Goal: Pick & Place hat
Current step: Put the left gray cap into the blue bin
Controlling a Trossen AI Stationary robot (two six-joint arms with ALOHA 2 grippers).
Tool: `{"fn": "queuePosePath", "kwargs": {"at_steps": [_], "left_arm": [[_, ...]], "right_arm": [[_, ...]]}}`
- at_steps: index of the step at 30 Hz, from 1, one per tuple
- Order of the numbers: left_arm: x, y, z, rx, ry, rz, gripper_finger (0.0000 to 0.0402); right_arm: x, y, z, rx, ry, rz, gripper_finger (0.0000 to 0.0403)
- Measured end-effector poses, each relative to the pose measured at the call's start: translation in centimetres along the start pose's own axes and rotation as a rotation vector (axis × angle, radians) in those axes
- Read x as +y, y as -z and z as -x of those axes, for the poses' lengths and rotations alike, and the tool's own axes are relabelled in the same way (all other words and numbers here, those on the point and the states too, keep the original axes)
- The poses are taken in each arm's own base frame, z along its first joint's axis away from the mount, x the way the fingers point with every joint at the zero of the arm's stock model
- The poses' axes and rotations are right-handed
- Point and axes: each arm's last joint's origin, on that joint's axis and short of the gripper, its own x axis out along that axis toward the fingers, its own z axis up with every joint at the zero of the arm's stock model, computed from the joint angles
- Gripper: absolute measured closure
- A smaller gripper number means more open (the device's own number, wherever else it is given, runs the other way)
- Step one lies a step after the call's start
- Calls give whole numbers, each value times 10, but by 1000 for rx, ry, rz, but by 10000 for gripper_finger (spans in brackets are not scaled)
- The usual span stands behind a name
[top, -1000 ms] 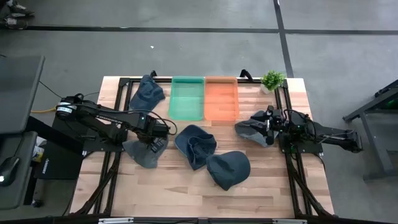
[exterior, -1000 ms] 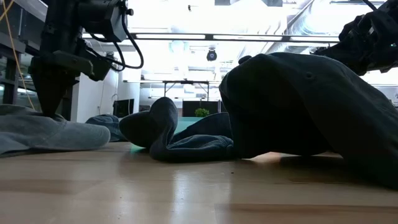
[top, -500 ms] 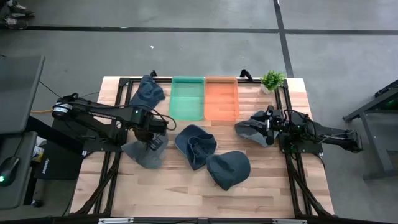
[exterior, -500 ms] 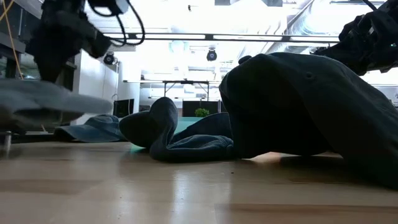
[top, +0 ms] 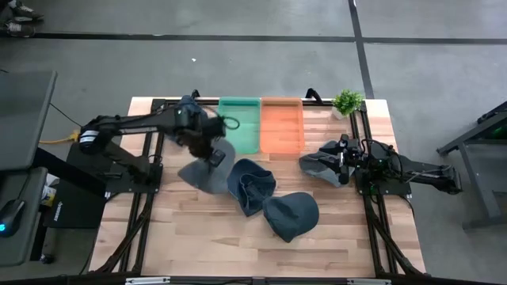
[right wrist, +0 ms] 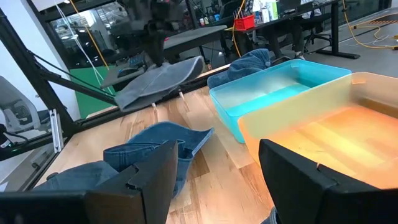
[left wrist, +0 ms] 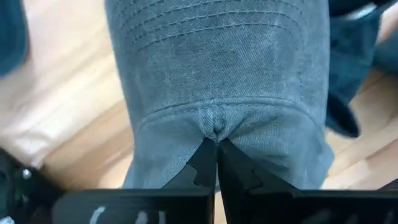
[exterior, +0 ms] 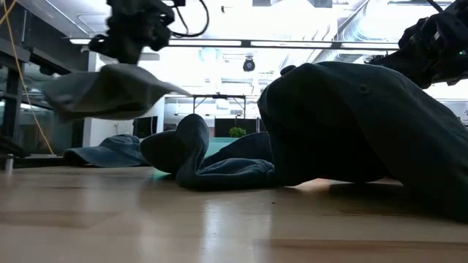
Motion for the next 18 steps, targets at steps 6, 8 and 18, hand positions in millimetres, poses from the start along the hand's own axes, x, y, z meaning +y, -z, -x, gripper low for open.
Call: {"fn": "queuePosePath", "kwargs": {"at_steps": [6, 8, 18], "left_arm": [[-11, -39, 8, -34, 34, -26, 401], [-13, -49, 13, -45, 58, -40, 401], [-9, -87, 28, -117, 213, -39, 401]], "right_arm": [[0, 0, 0, 0, 0, 0, 183], [0, 0, 0, 0, 0, 0, 183], [0, 0, 0, 0, 0, 0, 183]]}}
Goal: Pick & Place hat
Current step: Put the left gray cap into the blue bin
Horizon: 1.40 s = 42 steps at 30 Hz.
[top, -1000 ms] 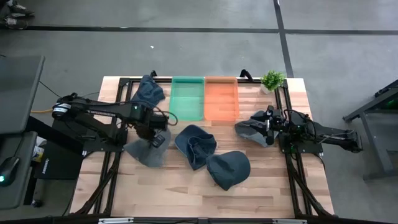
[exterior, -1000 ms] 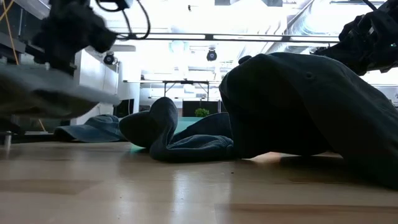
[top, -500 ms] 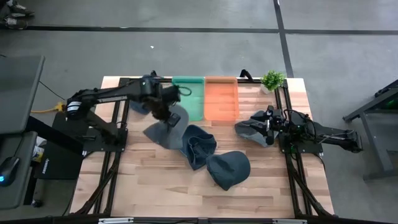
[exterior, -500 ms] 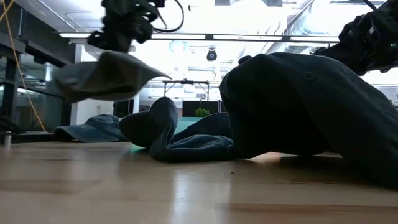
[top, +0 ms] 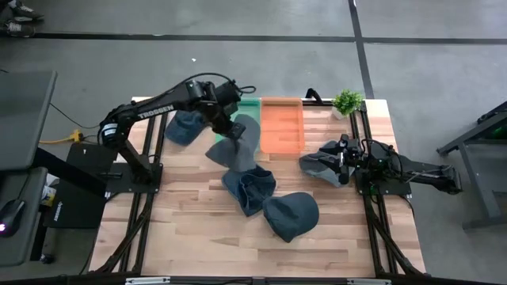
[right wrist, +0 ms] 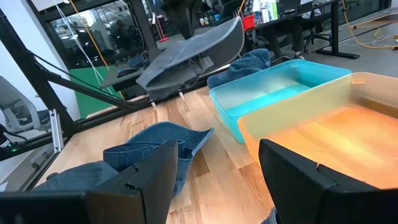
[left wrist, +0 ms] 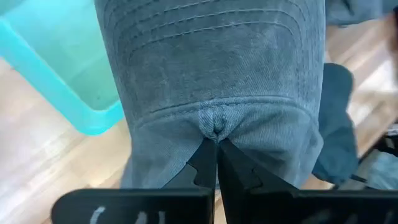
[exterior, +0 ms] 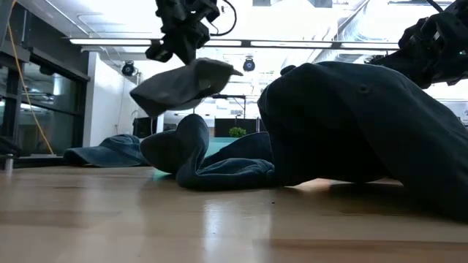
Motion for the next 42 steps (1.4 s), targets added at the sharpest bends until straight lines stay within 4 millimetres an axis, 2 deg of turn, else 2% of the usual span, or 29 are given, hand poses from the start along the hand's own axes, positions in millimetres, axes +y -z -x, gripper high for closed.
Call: {"fn": "queuePosePath", "kwargs": {"at_steps": [12, 19, 26, 31, 42], "left_arm": [[29, -21, 11, -62, -4, 54, 401], [49, -38, 19, -108, 81, -7, 401], [62, -55, 14, -136, 123, -61, 401], [70, -68, 3, -175, 69, -45, 401], [83, -84, -20, -232, -104, 115, 401]], "right_arm": [[0, 0, 0, 0, 0, 0, 183], [0, 0, 0, 0, 0, 0, 183], [0, 0, 0, 0, 0, 0, 183], [0, 0, 0, 0, 0, 0, 183], [0, 0, 0, 0, 0, 0, 183]]}}
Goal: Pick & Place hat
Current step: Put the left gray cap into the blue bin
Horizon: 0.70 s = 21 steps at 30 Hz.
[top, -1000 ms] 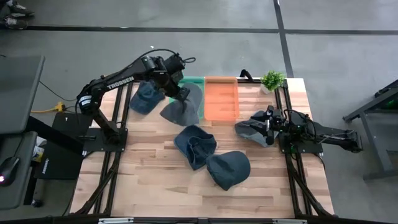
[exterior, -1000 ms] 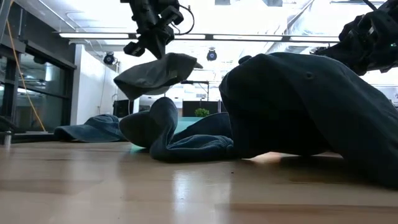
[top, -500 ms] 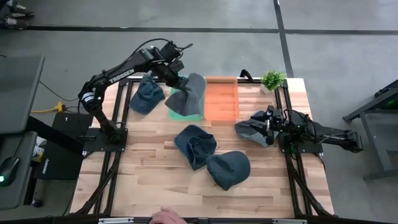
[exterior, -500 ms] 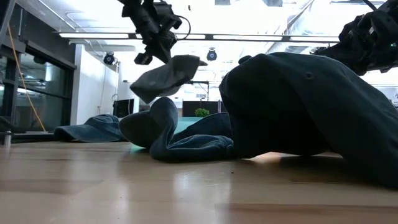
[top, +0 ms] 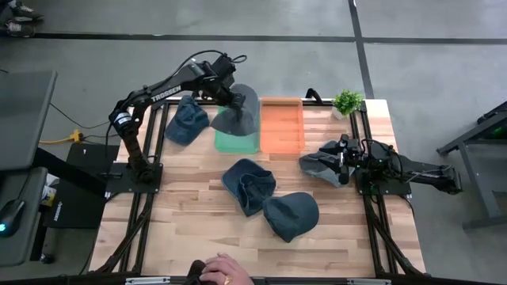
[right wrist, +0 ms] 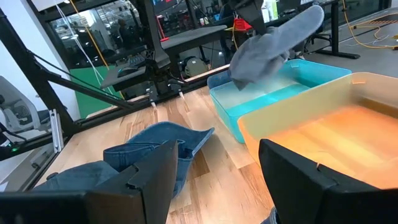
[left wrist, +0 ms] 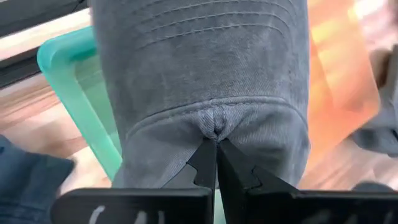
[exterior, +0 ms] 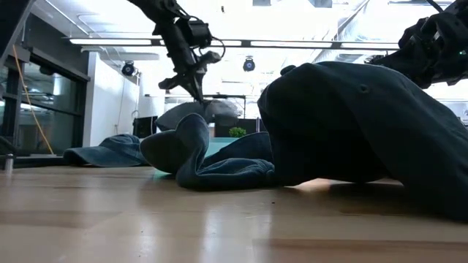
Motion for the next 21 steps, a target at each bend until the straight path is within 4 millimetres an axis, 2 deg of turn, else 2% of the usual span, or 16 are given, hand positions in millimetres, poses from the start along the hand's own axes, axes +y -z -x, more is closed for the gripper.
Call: {"fn": "queuePosePath", "kwargs": {"at_steps": [12, 21], "left_arm": [[1, -2, -35, 49, -73, 167, 401], [-1, 2, -62, 104, -109, 209, 401]], "right_arm": [[0, 0, 0, 0, 0, 0, 183], [0, 0, 0, 0, 0, 0, 183]]}}
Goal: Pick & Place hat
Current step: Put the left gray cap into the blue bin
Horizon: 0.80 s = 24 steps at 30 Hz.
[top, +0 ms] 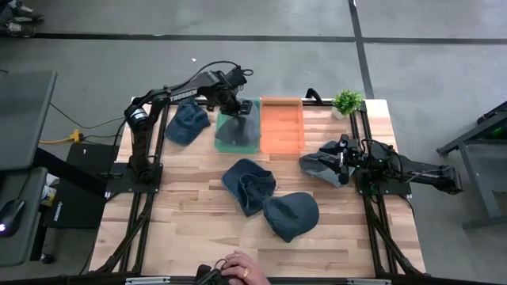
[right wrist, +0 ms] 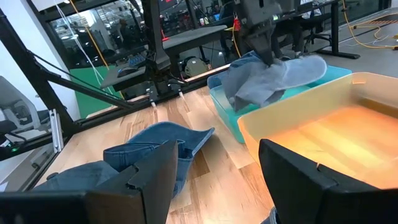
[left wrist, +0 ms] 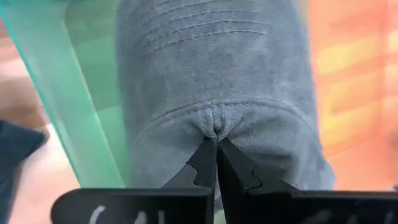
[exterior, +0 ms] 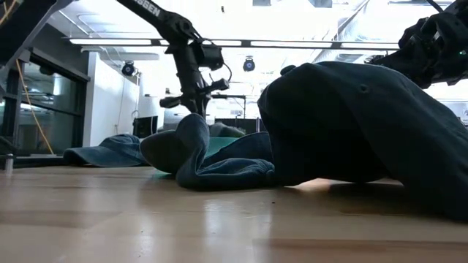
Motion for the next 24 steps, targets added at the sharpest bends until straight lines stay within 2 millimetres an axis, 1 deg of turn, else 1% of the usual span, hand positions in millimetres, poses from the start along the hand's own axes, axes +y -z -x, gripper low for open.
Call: {"fn": "queuePosePath", "kwargs": {"at_steps": [3, 5, 7, 13, 18, 24], "left_arm": [[1, 0, -1, -9, -21, 1, 401], [-1, 0, -7, -17, -39, 2, 401], [2, 1, -14, 7, -78, 7, 401], [6, 2, -20, 15, -143, -9, 402], [4, -1, -20, -23, -133, -14, 401], [1, -1, -20, 2, -76, -50, 401]], "right_arm": [[0, 0, 0, 0, 0, 0, 183], [0, 0, 0, 0, -1, 0, 183], [0, 0, 0, 0, -1, 0, 183], [0, 0, 0, 0, 0, 0, 183], [0, 0, 0, 0, 0, 0, 183], [0, 0, 0, 0, 0, 0, 183]]}}
